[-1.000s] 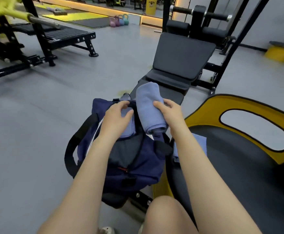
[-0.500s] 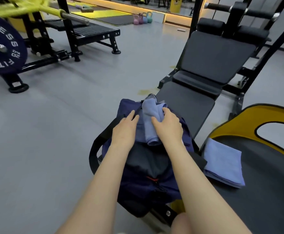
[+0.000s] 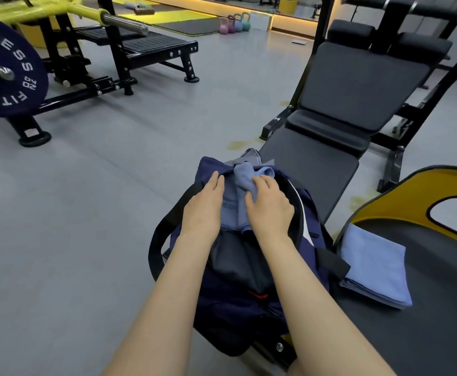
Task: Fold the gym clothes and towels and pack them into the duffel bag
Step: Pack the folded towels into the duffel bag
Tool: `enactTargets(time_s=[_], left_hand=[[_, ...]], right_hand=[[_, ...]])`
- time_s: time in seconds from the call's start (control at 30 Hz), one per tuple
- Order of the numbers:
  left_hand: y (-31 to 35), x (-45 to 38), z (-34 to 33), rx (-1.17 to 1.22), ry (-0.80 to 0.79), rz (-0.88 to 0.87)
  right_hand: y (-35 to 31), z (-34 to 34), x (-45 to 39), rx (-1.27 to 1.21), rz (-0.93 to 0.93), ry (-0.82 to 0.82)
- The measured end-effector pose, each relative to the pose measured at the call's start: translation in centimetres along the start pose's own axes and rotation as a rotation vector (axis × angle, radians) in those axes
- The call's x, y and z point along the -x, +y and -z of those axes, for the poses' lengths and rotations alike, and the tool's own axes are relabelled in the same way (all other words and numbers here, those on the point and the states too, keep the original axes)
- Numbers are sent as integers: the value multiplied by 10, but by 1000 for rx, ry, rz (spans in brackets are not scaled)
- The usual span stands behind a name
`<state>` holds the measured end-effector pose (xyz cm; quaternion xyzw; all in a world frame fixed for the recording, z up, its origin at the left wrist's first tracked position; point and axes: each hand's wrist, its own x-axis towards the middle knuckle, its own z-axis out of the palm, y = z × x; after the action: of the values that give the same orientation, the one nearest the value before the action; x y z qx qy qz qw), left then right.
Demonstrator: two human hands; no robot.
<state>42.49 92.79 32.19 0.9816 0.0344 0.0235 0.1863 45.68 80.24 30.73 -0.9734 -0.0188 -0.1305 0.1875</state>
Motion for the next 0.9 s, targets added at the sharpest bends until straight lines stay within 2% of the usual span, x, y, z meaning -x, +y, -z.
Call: enactTargets(time_s=[0.1, 0.2, 0.3, 0.37, 0.53, 0.6, 0.7, 0.83, 0.9], left_hand=[[2, 1, 5, -8, 60, 2], [5, 2, 9, -14, 119, -2], [5, 3, 10, -49, 48, -17], [4, 4, 10, -66, -4, -24], [2, 3, 9, -64, -15, -6], [4, 3, 8, -57, -16, 0], [5, 1, 6, -48, -13, -2], [5, -2, 8, 14, 10, 5], [7, -2, 11, 50, 16, 7]], right_hand=[[-1, 1, -7, -33, -20, 115], [0, -8, -9, 40, -18, 65], [1, -19, -7, 59, 4, 23], [1, -19, -6, 78, 56, 65], [1, -27, -7, 234, 257, 193], [-4, -26, -6, 196, 279, 113], [-10, -14, -7, 80, 209, -84], [-11, -2, -15, 166, 134, -102], [-12, -8, -15, 37, 132, -167]])
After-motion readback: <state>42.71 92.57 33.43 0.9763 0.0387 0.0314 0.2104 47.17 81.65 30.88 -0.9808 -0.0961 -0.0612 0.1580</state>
